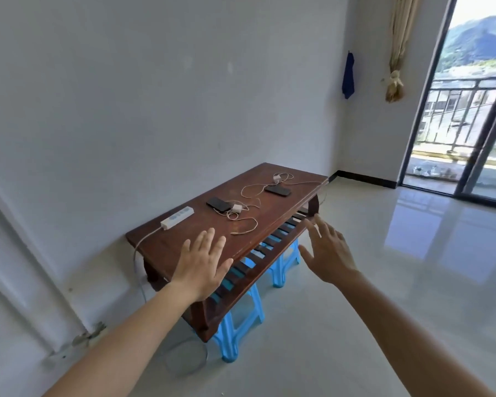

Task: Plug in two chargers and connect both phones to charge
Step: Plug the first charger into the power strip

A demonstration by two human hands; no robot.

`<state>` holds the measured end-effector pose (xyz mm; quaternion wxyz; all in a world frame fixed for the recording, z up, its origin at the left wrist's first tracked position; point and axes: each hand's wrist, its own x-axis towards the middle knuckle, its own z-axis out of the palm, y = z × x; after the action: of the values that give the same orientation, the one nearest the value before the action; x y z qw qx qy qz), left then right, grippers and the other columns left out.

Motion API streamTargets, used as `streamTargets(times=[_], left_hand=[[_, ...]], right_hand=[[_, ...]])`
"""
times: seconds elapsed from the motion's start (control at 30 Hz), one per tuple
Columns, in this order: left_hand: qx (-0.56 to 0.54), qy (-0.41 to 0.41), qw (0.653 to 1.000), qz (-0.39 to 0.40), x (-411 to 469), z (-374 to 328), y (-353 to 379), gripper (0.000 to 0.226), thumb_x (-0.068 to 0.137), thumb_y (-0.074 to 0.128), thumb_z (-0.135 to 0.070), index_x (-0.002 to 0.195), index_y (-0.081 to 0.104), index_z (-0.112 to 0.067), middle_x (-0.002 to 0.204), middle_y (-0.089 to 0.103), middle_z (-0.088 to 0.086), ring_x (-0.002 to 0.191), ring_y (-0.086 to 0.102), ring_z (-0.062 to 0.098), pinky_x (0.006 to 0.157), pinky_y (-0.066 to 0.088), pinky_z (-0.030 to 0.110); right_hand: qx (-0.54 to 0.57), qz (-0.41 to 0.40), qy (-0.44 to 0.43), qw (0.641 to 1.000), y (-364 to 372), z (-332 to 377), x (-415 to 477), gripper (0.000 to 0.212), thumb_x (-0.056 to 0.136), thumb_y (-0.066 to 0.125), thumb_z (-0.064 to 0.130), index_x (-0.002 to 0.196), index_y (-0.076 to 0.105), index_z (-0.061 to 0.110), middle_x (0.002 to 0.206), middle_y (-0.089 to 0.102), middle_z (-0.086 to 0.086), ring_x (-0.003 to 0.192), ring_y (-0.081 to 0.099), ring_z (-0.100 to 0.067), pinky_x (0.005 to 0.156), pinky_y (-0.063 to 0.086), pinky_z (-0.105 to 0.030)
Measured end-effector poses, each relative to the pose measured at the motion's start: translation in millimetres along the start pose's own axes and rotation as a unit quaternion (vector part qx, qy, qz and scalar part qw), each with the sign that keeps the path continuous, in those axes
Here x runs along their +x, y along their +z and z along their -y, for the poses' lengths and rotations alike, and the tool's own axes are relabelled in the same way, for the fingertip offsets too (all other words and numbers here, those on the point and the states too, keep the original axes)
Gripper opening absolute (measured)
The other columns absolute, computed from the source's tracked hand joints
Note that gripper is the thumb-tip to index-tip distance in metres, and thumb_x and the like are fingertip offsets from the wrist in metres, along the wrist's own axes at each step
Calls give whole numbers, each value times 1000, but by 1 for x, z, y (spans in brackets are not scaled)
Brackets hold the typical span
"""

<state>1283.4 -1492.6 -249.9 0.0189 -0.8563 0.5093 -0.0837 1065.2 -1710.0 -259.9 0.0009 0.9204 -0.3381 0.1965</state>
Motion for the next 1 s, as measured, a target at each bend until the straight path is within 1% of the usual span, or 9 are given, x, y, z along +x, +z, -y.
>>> streamTargets(times=[0.1,0.17,0.27,0.37,0.43,0.6,0.8,0.87,1.0], left_hand=[[2,-21,999,49,59,17,22,71,100,11,-61,160,8,-22,169,-3,11,155,-3,27,122,9,54],[-5,-39,997,60,96,31,33,71,100,11,-61,160,8,-23,169,-4,11,155,-3,26,122,10,53],[-21,-76,994,75,137,54,47,72,99,11,-63,160,8,-24,169,-3,10,155,-2,26,123,11,52],[-26,-106,990,93,176,77,71,72,99,11,-62,160,8,-23,169,-4,9,155,-1,26,123,12,51],[-28,-127,985,113,203,91,92,72,100,12,-62,160,7,-22,169,-4,10,155,-1,26,123,12,51],[-63,-163,974,142,278,122,154,73,100,14,-62,160,9,-21,169,-3,11,155,0,26,122,15,51],[-114,-196,955,191,377,150,208,72,101,18,-61,160,9,-20,169,-2,12,155,2,28,122,16,50],[-124,-195,950,211,407,154,223,71,102,20,-60,160,10,-20,169,-1,12,155,3,28,122,17,50],[-141,-201,934,260,450,154,251,70,102,22,-59,160,10,-21,169,-1,12,155,3,29,121,18,50]], right_hand=[[10,29,-14,999,34,-15,76,68,96,54,49,152,35,16,160,32,-14,142,39,-32,111,37,-45],[9,47,-29,998,52,-18,134,68,97,49,52,153,32,18,161,30,-11,144,35,-30,112,36,-44],[25,80,-49,995,81,-8,203,67,99,47,51,154,29,18,162,29,-11,145,33,-30,113,35,-46],[16,100,-114,988,122,6,253,67,98,46,50,154,31,16,160,32,-10,143,36,-28,110,38,-44],[7,128,-149,980,152,12,281,67,97,47,49,153,32,16,157,36,-9,141,38,-27,108,42,-43],[2,193,-170,966,232,13,352,67,95,51,47,153,32,18,153,42,-6,138,42,-26,103,44,-41],[21,257,-155,954,296,10,442,62,94,54,43,149,39,19,146,49,-5,130,50,-27,101,46,-43],[31,270,-147,951,314,7,468,61,93,54,41,148,40,20,143,51,-5,128,52,-27,98,48,-43],[69,321,-106,938,352,2,508,58,92,55,37,146,41,20,142,52,-5,126,53,-29,91,51,-46]])
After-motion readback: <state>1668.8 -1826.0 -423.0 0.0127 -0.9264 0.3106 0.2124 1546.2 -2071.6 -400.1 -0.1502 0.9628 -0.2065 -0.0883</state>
